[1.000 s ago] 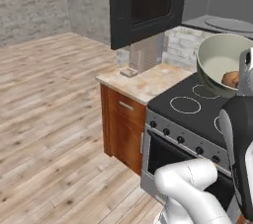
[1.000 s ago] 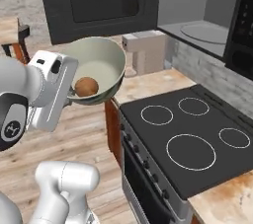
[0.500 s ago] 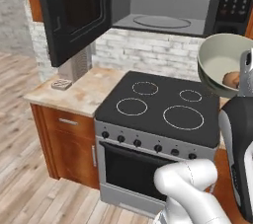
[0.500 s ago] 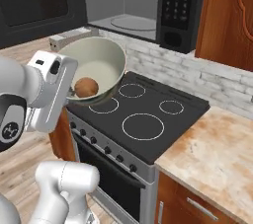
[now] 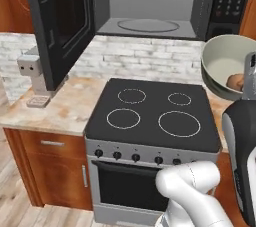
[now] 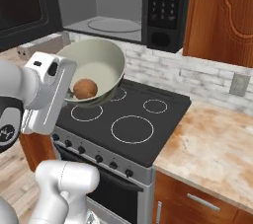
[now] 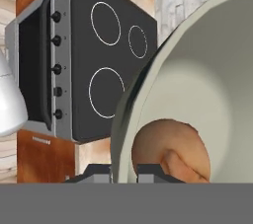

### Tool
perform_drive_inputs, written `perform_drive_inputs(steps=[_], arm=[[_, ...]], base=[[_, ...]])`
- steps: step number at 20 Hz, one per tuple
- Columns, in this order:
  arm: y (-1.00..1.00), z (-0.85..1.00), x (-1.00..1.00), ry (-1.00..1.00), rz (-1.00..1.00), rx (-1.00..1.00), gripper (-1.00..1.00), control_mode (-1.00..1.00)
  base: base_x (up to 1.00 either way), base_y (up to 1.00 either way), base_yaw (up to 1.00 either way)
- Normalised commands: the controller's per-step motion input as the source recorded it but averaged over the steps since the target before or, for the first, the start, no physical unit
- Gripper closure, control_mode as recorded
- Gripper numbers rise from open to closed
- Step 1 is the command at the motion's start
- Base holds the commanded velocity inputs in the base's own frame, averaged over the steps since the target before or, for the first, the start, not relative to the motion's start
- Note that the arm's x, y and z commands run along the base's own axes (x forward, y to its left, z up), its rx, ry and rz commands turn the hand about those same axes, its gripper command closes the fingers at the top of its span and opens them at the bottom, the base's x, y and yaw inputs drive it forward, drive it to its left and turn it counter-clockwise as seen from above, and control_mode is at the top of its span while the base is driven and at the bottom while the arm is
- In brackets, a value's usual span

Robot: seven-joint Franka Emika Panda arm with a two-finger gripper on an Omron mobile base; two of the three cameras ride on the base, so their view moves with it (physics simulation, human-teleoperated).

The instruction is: Pick the onion from the sink and place it in the bowl. Then pick the bowl and place it in the microwave. Then close the microwave door and press the start button.

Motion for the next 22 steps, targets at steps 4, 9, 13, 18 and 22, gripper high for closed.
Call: perform_drive_inputs(steps=[4, 9, 13, 18, 22], arm=[[0.00, 0.00, 0.00, 0.00, 0.00, 0.00, 1.00, 1.00], [0.00, 0.00, 0.00, 0.00, 0.00, 0.00, 1.00, 1.00], [0.00, 0.00, 0.00, 0.00, 0.00, 0.00, 1.00, 1.00], [0.00, 0.00, 0.00, 0.00, 0.00, 0.00, 1.00, 1.00], [0.00, 0.00, 0.00, 0.00, 0.00, 0.00, 1.00, 1.00]], base=[[0.54, 0.30, -0.30], [0.43, 0.22, -0.35], [0.26, 0.28, -0.33], [0.30, 0.46, -0.15], [0.44, 0.51, -0.02]])
